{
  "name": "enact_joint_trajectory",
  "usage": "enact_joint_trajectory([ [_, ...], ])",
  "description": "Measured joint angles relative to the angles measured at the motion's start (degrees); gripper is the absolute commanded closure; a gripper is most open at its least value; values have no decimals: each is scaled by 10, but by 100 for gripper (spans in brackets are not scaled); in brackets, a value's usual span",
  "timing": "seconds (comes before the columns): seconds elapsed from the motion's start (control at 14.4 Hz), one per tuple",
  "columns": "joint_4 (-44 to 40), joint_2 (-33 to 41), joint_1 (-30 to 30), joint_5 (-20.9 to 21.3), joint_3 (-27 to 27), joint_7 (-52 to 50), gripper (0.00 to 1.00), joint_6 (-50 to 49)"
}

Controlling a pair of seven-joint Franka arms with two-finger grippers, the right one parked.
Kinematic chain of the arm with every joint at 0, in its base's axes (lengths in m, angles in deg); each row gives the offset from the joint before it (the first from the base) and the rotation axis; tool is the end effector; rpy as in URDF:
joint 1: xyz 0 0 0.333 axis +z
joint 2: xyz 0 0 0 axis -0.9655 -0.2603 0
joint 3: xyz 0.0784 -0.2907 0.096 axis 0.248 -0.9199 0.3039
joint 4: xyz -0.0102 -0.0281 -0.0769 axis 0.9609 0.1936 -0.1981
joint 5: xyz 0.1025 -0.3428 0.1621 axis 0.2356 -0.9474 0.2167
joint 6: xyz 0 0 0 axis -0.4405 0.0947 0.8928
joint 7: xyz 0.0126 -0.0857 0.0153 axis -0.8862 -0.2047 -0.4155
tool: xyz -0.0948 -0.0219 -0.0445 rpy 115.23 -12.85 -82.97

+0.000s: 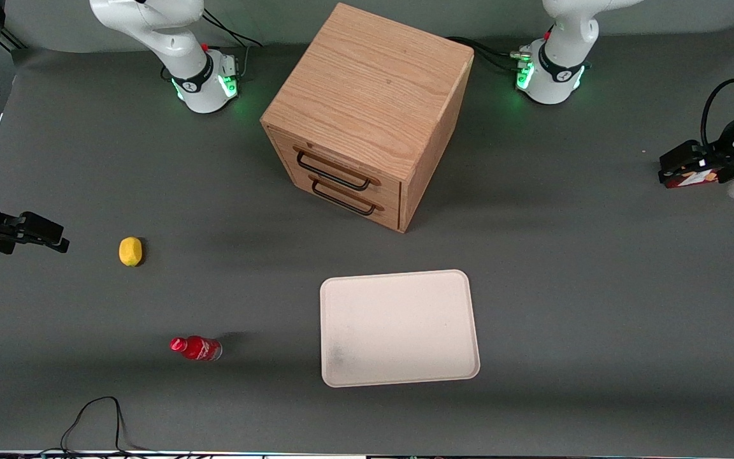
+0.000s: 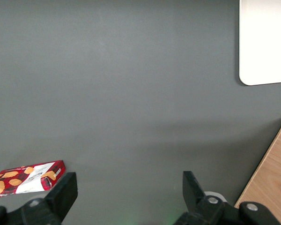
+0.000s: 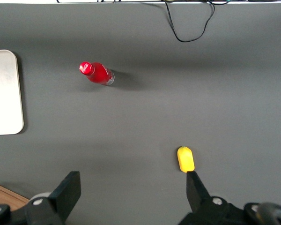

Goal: Place red cookie box on tray

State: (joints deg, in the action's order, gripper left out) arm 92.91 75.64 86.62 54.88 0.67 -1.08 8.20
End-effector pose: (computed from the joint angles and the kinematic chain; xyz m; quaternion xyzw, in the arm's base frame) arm 0.5368 0.0017 0.5912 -0.9996 0.0144 0.0242 0.0092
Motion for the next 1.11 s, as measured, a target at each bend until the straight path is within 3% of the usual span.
enact_joint_trajectory([
  [0.28, 0, 0, 1, 7, 4, 6, 0, -2],
  [0.42, 4, -1, 2, 20, 19, 66, 0, -14],
  [0.76, 42, -4, 12, 47, 133, 385, 0, -10],
  [1.11, 158, 9, 41, 62, 241, 767, 1, 134],
])
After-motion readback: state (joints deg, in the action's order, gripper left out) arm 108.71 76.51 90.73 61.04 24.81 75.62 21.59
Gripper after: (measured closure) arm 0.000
